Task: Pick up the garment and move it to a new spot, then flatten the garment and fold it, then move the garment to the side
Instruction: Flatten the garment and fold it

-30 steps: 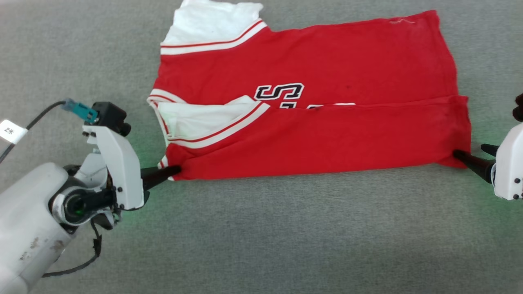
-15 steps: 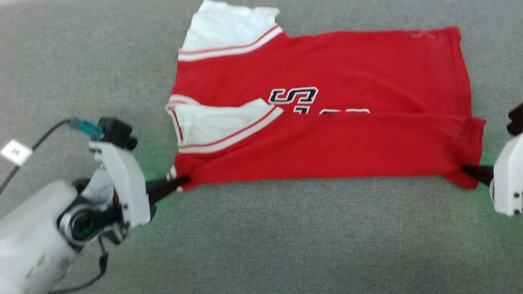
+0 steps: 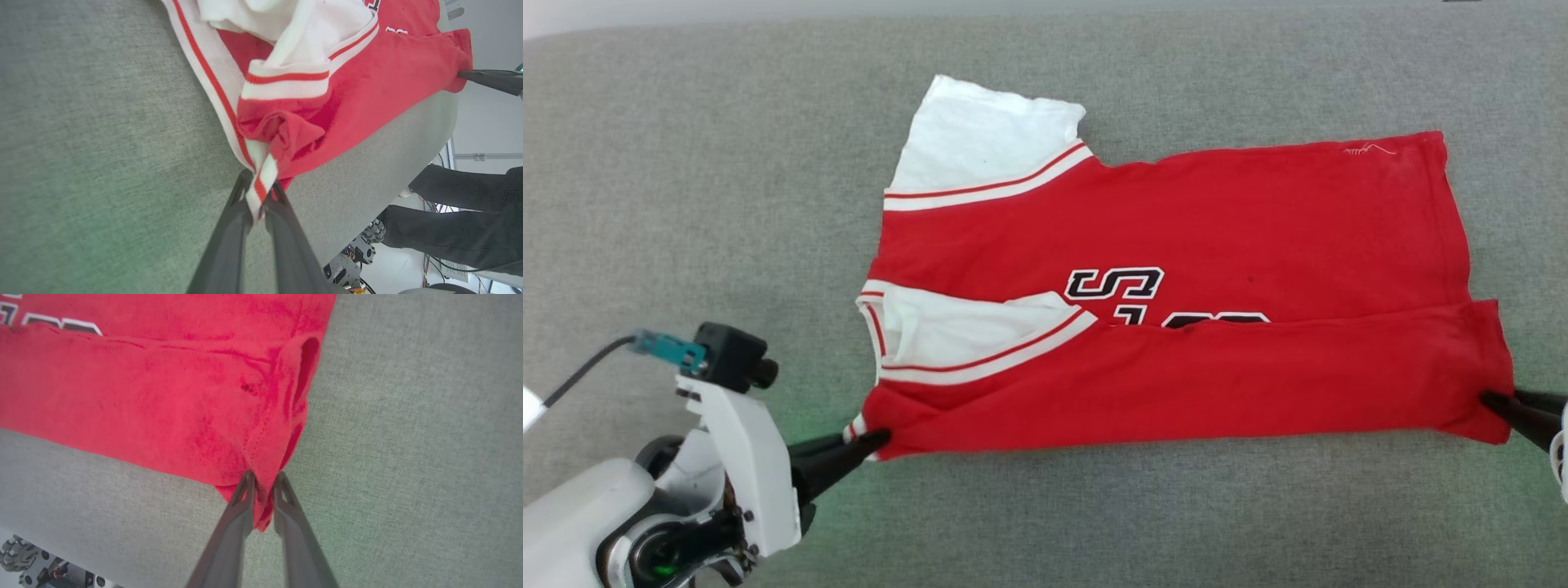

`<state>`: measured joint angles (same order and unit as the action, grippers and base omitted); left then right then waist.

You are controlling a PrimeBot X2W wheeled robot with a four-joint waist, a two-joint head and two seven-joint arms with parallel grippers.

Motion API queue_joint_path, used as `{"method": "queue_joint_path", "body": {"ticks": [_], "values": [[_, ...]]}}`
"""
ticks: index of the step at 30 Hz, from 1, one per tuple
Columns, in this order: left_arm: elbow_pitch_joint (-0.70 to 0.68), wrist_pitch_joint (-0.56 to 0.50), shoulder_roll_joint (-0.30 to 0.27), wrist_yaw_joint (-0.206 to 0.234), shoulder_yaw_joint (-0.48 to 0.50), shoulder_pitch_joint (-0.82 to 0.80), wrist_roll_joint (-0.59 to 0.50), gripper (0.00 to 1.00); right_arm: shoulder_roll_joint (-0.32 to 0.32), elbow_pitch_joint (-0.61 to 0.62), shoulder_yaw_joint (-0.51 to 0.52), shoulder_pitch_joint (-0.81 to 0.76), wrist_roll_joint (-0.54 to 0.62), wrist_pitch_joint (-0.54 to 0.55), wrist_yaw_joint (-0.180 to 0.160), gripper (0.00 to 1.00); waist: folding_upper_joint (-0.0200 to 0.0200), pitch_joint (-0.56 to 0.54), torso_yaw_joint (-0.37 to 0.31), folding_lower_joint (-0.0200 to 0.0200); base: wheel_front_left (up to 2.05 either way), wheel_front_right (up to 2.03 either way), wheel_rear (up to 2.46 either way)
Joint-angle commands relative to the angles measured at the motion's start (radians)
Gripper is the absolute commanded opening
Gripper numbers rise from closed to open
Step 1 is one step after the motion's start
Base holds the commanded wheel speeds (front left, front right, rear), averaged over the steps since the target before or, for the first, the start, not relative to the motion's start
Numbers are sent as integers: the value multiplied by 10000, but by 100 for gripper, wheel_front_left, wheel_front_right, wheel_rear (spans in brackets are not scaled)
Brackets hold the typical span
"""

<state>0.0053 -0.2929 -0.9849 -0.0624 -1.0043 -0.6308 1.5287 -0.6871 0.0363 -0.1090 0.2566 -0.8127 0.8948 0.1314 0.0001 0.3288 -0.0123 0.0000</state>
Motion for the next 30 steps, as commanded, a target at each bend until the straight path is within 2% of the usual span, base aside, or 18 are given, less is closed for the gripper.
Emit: {"method": "queue_joint_path", "body": {"ticks": [1,6,10,12,15,18,24,26,30], "values": [[-25,77,-52,41,24,129,-70,100,86,71,122,-166,42,-108,-16,100,-1,-8,18,0,0,0,0],[-507,973,-415,209,402,339,-166,100,527,916,1230,-578,511,-1013,-14,100,-1,-47,-2,0,0,0,0],[-736,2229,-529,281,893,236,-707,100,1144,1420,1567,-425,1012,-2498,-14,100,-1,19,-92,0,0,0,0],[-486,2898,-337,400,1048,75,-1230,100,1396,1478,1394,-165,1316,-3508,-16,100,-1,137,-194,0,0,0,0],[354,3941,238,668,1433,-423,-1851,100,1900,1282,948,290,1577,-5242,-16,100,-1,390,-383,0,0,0,0],[1349,4440,916,743,1610,-1191,-2358,100,2218,855,539,844,1968,-6738,-16,100,-1,709,-663,0,0,0,0],[3961,4192,1852,527,1804,-3429,-3012,100,3129,-271,85,1961,2290,-9100,-16,100,-1,1368,-1562,0,0,0,0],[4778,3799,2063,403,1679,-4243,-3315,100,3322,-647,-222,2216,2327,-9548,-16,100,-1,1556,-1870,0,0,0,0],[6301,2550,2379,183,1288,-5705,-3767,100,3294,-1096,-823,2420,2255,-10044,-16,100,-1,1895,-2356,0,0,0,0]]}}
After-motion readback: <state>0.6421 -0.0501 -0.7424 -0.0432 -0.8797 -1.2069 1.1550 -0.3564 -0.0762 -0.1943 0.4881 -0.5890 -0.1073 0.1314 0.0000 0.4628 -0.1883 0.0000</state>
